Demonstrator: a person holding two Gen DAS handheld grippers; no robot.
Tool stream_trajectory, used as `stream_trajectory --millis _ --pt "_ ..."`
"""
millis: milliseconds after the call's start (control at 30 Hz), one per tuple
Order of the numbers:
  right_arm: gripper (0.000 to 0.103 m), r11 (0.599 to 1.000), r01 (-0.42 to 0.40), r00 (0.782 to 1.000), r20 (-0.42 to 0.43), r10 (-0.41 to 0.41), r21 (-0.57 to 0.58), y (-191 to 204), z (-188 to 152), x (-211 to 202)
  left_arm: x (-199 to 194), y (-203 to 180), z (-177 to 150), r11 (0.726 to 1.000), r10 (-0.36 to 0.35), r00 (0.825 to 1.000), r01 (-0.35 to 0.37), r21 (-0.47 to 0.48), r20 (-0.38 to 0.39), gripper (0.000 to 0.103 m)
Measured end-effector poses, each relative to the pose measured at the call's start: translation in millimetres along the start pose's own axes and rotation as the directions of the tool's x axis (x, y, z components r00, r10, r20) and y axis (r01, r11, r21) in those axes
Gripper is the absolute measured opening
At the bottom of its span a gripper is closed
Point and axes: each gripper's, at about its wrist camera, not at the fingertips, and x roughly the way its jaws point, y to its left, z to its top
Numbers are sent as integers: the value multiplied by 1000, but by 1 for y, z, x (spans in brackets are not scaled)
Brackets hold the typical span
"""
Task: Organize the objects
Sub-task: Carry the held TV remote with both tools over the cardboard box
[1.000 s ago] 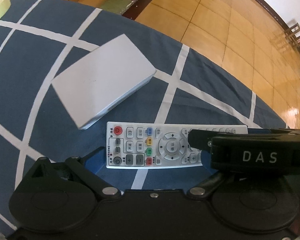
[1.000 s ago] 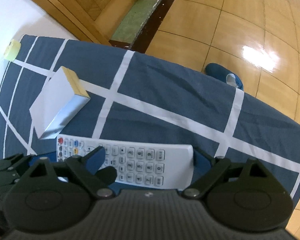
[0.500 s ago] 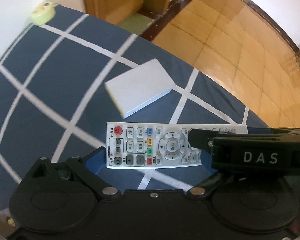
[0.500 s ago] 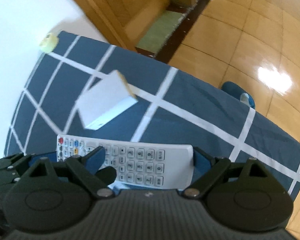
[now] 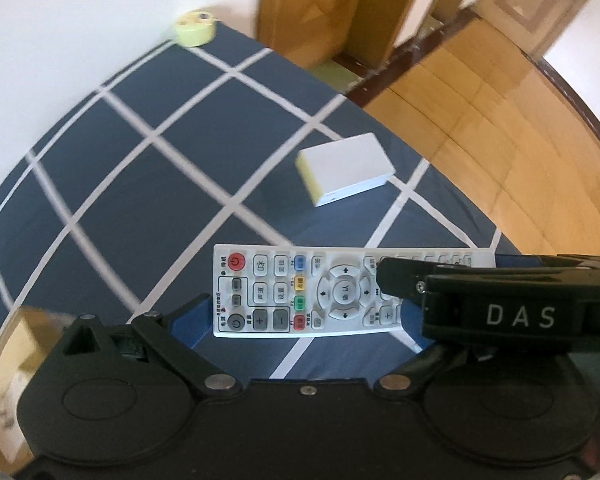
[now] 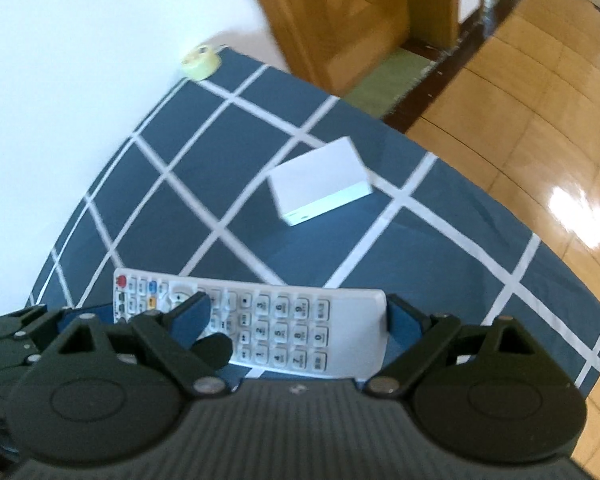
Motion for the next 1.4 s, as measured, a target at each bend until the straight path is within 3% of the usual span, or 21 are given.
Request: stream_trajectory --millis 333,600,1000,1400 --pt "92 986 -58 998 -21 56 -158 59 -26 -12 -42 49 -45 986 61 997 -53 -155 48 98" --pt "92 948 -118 993 -64 104 -295 123 -53 -8 -73 100 -90 948 134 989 -107 -300 69 97" --pt "92 833 -222 974 -161 162 -507 227 -107 7 -111 176 -169 833 233 970 -163 -529 68 97" --pt "92 716 -285 954 -265 144 -637 302 -151 43 -107 233 -226 707 261 965 -176 -685 22 96"
